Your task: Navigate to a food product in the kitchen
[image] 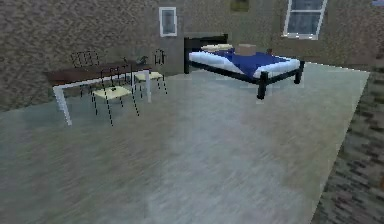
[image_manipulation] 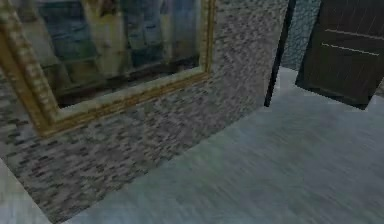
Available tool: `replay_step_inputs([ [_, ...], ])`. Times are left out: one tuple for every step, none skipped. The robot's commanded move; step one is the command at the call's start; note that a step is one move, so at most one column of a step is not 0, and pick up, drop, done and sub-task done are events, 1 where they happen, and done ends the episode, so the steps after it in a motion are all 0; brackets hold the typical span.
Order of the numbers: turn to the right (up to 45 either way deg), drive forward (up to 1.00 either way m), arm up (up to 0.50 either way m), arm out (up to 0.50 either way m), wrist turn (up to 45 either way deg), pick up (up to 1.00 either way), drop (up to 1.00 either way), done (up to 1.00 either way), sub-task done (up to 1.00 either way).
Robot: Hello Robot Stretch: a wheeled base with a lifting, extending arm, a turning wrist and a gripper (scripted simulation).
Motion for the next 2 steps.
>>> replay_step_inputs([
  [-45.0, 0.0, 0.0, 0.0, 0.0, 0.0, 0.0, 0.0, 0.0],
  [-45.0, 0.0, 0.0, 0.0, 0.0, 0.0, 0.0, 0.0, 0.0],
])
